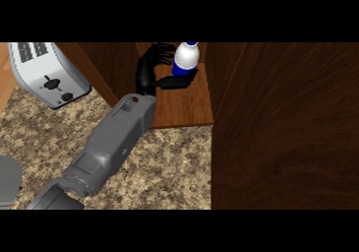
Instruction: Pick up the bottled water, place it into the cabinet and close the cabinet
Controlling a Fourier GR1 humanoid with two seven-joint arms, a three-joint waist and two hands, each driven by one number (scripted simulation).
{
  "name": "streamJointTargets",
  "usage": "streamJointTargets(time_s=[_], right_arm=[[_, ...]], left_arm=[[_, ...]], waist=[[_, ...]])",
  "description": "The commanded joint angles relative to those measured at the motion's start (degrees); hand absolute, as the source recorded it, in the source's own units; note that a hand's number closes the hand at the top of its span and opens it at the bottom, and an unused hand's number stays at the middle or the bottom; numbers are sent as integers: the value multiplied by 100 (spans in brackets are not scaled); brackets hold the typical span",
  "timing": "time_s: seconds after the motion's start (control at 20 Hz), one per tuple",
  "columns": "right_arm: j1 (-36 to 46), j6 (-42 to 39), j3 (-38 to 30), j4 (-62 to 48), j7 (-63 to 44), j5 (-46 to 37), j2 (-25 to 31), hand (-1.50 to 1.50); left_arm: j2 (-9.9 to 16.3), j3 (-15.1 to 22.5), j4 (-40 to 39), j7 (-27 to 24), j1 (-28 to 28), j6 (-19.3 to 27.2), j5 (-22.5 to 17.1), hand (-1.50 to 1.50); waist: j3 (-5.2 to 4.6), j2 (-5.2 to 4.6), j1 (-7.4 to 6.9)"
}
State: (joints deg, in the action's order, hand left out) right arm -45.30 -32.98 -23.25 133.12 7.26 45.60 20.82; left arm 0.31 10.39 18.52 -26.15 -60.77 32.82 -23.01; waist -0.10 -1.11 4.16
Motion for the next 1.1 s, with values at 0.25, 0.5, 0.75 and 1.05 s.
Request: streamJointTargets(time_s=[0.25,0.5,0.75,1.05], right_arm=[[-108,75,91,549,-118,149,-194,-150],[-85,207,212,684,-242,207,-152,-150],[-50,195,118,611,-185,384,-88,-150],[110,441,-31,751,-325,272,-20,-150]], left_arm=[[131,-138,-863,-55,-592,-125,157,-150],[-28,-147,-954,-286,-686,80,193,-150],[-28,-429,-642,-924,-464,-477,-98,-150],[-30,-297,-538,-1161,-555,-823,-145,-150]], waist=[[-1,-30,25],[-3,-36,81],[-6,-20,99],[-1,28,1]])
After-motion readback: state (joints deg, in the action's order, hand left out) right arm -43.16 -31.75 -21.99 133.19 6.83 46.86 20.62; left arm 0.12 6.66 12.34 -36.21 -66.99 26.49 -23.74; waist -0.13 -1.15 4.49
